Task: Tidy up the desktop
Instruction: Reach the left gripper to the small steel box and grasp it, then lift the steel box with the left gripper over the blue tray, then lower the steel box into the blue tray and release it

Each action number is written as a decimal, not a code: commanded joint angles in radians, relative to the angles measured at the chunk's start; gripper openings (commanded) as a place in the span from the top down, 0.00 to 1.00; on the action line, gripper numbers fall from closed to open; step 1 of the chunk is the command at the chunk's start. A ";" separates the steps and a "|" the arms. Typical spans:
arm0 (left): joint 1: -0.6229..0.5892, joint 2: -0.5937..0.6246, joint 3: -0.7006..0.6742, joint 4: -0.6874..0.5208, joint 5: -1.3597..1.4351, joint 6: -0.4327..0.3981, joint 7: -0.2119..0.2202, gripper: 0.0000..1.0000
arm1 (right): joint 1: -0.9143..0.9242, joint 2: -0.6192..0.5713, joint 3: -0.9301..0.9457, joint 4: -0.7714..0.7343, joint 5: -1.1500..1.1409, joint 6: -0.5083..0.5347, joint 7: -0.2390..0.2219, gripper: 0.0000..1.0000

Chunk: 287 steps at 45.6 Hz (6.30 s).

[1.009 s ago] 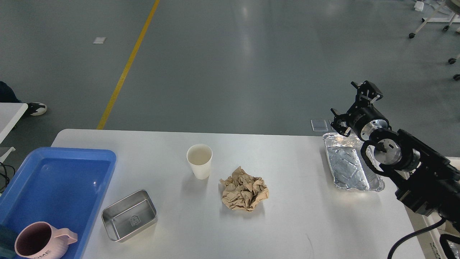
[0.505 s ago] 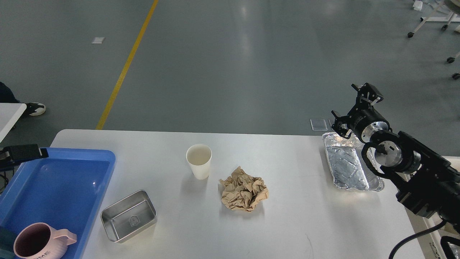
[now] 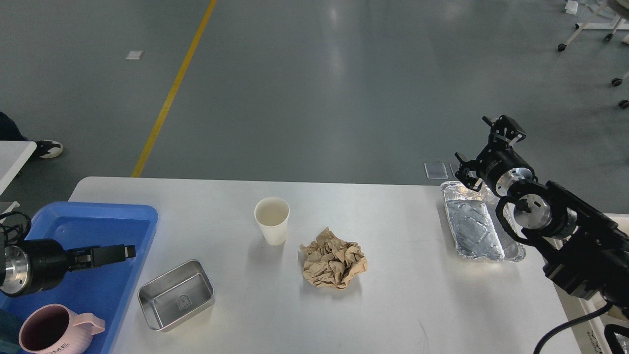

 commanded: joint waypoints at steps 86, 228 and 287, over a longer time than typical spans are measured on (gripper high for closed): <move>0.238 -0.298 -0.024 0.107 -0.288 0.154 0.126 0.02 | -0.008 0.000 -0.001 -0.008 0.000 0.003 0.000 0.00; -0.372 0.588 -0.248 0.126 -0.266 -0.704 0.246 1.00 | -0.028 -0.036 0.003 0.000 0.000 0.005 0.000 0.00; 0.037 -0.245 -0.017 0.705 -0.317 -0.029 -0.160 1.00 | -0.038 -0.041 -0.001 0.000 0.000 0.006 0.000 0.00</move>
